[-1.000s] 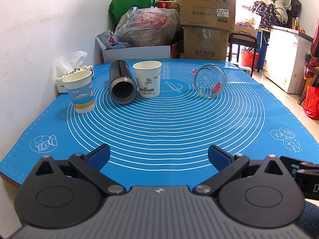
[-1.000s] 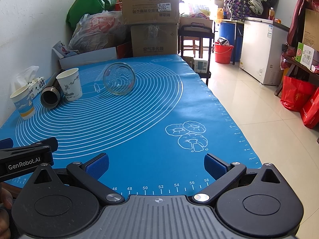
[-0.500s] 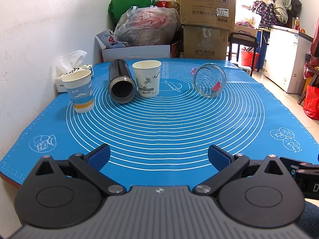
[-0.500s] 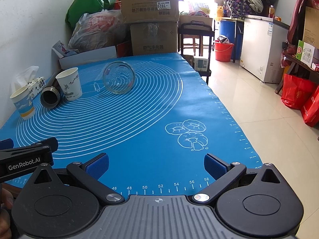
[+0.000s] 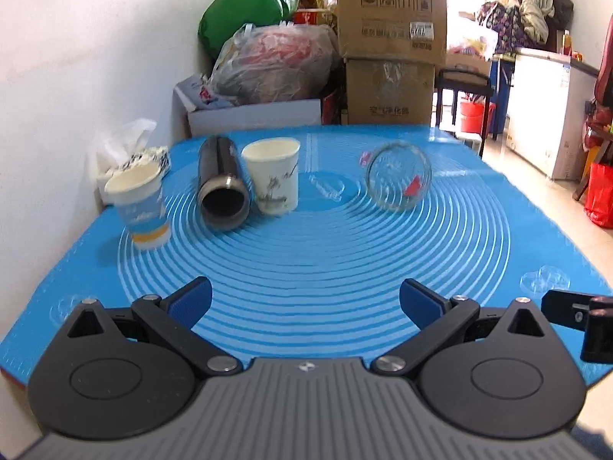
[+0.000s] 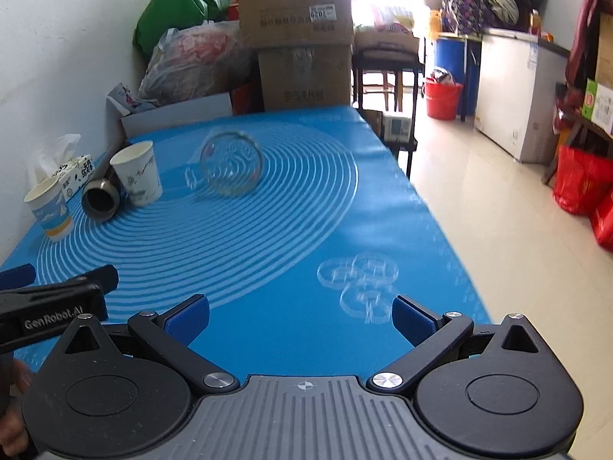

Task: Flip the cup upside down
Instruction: 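Move the left tool to the clear glass jar and grasp its rim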

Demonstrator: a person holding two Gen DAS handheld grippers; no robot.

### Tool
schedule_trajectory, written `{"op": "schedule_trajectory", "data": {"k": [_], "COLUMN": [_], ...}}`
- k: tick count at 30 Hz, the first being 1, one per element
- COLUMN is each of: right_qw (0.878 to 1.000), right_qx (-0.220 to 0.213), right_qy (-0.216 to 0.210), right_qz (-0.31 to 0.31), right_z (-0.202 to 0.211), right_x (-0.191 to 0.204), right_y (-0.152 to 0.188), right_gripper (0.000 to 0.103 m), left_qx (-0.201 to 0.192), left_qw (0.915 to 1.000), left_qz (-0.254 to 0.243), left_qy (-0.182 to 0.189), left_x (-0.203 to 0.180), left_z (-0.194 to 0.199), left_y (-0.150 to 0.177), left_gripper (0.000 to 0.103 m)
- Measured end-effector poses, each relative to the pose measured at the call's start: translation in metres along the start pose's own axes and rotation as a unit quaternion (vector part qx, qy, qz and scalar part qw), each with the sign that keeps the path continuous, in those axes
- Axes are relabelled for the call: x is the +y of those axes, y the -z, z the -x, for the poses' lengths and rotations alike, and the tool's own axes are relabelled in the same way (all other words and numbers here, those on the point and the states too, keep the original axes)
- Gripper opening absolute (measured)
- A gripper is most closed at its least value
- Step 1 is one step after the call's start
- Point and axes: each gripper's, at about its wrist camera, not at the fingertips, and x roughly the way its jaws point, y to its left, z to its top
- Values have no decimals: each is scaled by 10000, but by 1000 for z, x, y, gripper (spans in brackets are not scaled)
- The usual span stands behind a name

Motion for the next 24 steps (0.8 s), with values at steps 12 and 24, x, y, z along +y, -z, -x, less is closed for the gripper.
{"op": "schedule_trajectory", "data": {"k": [12,24], "right_qw": [9988,9984], "right_qx": [-381,-403], "right_qy": [290,397], "right_qz": [-49,26], "right_z": [-42,-90], "right_x": [-36,-60], "right_y": [-55,-85], "right_gripper": [103,103], "left_qx": [-294,-123], "left_qw": [9995,9994], "left_qz": [23,-32], "left_qy": [-95,-336], "left_x": [-41,-92], "left_z": [-60,-146], "left_y": [-83,-115], "left_gripper": [103,103]}}
